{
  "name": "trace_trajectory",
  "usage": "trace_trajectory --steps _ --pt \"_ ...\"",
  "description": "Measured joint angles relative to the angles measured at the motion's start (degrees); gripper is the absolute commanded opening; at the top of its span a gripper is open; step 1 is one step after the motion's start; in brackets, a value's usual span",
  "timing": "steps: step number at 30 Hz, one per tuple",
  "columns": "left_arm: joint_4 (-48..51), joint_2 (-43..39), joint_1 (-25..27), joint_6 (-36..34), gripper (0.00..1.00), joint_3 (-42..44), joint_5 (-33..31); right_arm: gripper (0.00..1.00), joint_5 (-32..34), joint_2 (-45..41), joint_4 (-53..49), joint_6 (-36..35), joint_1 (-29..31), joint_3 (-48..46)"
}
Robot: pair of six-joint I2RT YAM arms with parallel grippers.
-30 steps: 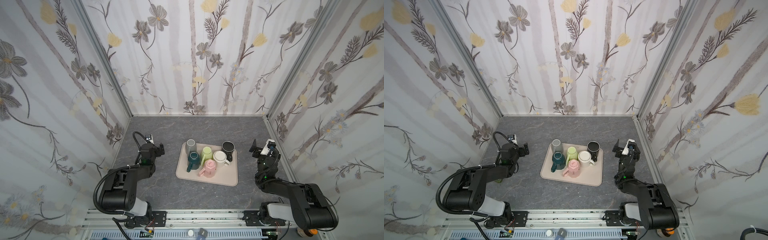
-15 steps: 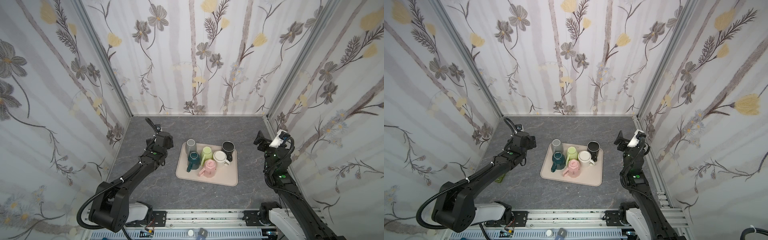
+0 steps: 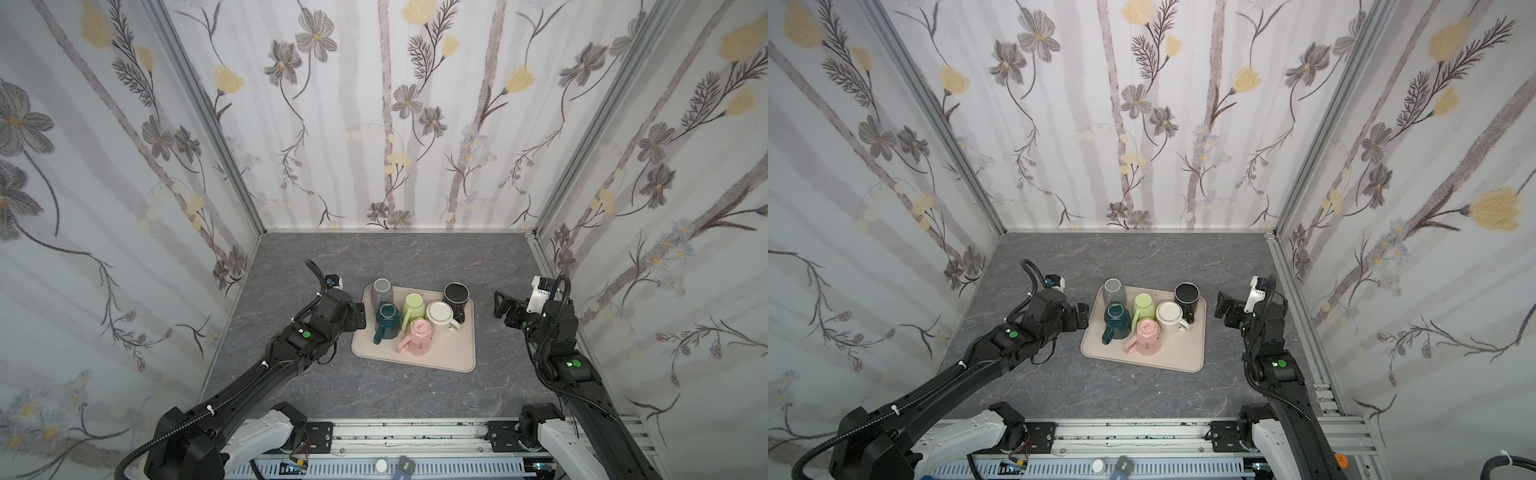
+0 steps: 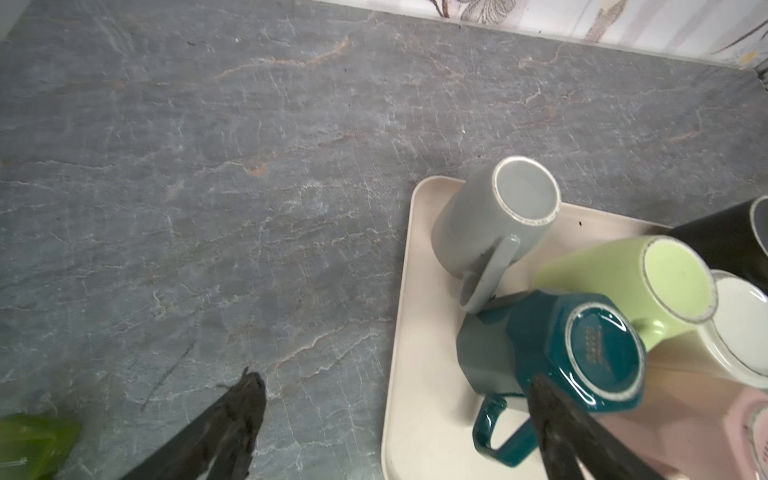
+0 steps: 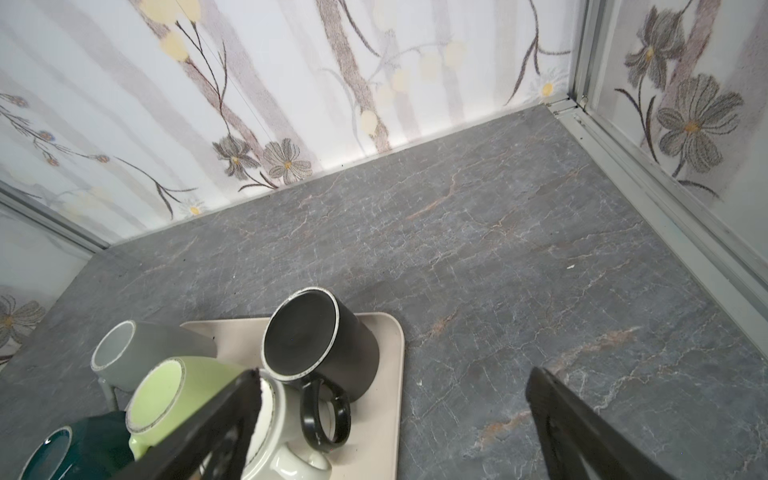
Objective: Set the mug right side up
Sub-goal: 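Move the left gripper toward the tray while the right gripper approaches too, then lower the left gripper onto the upside-down dark green mug and grasp it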
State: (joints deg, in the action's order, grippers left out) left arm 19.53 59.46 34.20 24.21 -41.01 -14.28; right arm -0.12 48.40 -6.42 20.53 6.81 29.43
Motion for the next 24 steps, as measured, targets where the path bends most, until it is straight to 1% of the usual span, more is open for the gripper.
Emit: trace_trajectory --steps 7,12,14,17,22,24 --pt "2.08 -1.95 1.22 2.36 1.0 3.26 4.33 1.0 -3.89 0.44 -1.01 2.19 0.66 -2.71" --pt "0.31 -1.95 3.91 3.06 0.99 5.42 8.24 1.0 -6.47 1.97 -1.01 3.45 1.97 -2.64" --pt "-0.9 -1.46 5.29 3.19 0.94 5.55 9.05 1.0 -7.56 2.05 -1.01 3.48 2.51 -2.54" --pt "-2.19 0.61 6.97 3.17 0.76 5.14 9.62 1.0 -8.94 1.77 -1.09 3.87 3.19 -2.47" --pt "-2.12 5.55 8.59 2.51 0.7 2.29 9.55 1.0 -10.08 -0.48 -1.22 4.04 4.04 -3.28" --pt "-2.19 7.45 8.81 1.7 0.66 1.33 9.57 1.0 -10.56 -1.66 -1.51 4.09 4.11 -4.04"
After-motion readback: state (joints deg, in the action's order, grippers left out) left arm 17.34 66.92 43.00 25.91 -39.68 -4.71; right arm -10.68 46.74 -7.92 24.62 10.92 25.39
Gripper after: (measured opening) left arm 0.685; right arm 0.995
